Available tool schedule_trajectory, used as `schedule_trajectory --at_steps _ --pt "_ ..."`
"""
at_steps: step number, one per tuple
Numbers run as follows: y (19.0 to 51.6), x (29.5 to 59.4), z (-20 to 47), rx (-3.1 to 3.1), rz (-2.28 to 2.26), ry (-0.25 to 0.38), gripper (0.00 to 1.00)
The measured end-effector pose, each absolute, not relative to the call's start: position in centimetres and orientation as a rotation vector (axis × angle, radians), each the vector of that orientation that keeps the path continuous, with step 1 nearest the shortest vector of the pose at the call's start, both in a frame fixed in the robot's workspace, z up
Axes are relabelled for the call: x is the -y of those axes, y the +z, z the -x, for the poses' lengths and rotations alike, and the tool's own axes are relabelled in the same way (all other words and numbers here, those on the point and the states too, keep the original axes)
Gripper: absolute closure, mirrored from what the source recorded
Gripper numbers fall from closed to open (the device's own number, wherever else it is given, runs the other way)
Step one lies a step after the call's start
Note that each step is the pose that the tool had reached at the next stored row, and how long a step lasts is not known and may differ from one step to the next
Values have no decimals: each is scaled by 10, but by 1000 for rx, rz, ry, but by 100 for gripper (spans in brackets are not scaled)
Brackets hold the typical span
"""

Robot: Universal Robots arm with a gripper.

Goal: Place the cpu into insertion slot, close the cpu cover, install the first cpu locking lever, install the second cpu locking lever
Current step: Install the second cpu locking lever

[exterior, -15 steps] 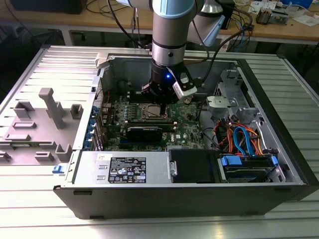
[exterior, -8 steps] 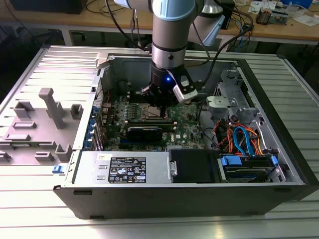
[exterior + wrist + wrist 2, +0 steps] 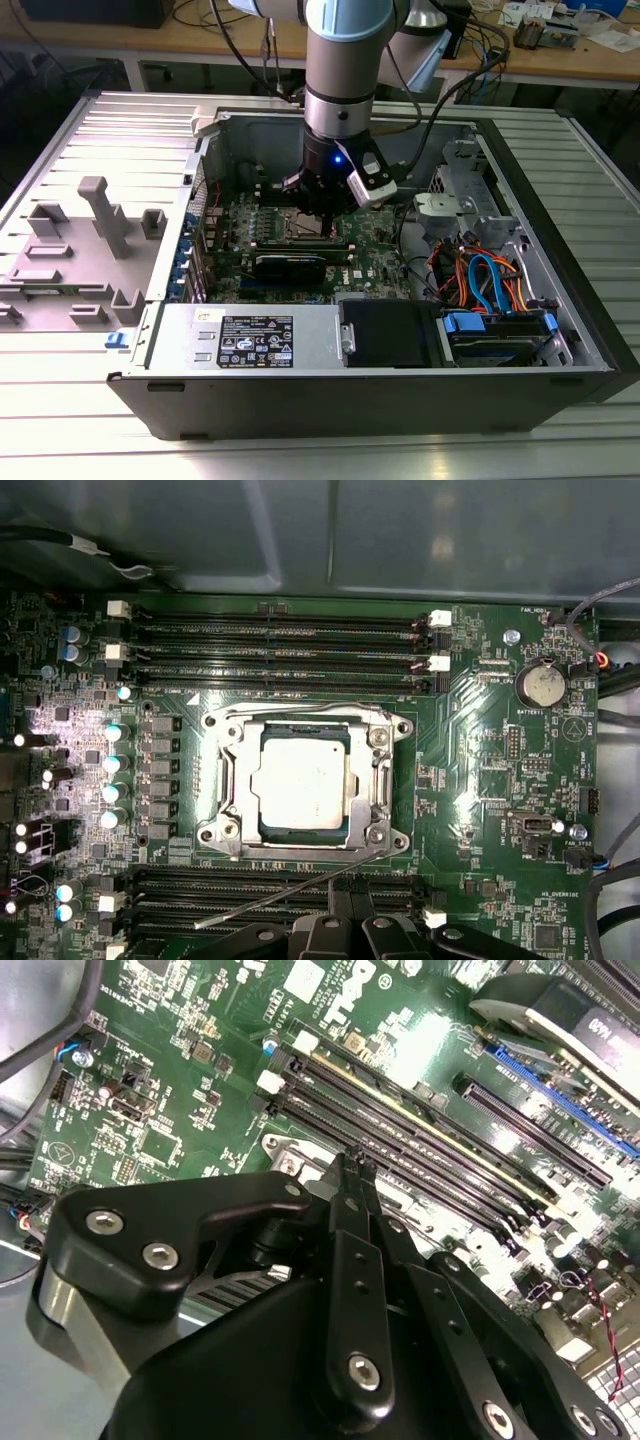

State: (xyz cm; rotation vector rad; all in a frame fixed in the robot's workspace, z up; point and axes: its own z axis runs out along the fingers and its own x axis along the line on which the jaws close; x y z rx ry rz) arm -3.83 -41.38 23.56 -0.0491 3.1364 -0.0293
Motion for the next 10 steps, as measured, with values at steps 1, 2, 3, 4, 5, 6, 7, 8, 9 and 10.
schedule_trajectory --at_steps 1,2,3,4,5,6,7,8,9,10 --pt "236 414 38 -3136 49 -29 89" --pt "236 414 38 -3136 49 -29 89" --pt "236 414 38 -3136 49 -29 89" --pt "236 414 38 -3136 49 -29 89" --pt "237 414 38 -3136 49 -29 89" --pt "237 414 38 -3136 49 -29 89" --pt "237 414 38 -3136 49 -29 89" --pt "237 414 38 -3136 49 -29 89" --pt "237 414 38 -3136 49 -29 89" --pt "237 414 38 -3136 49 -29 89"
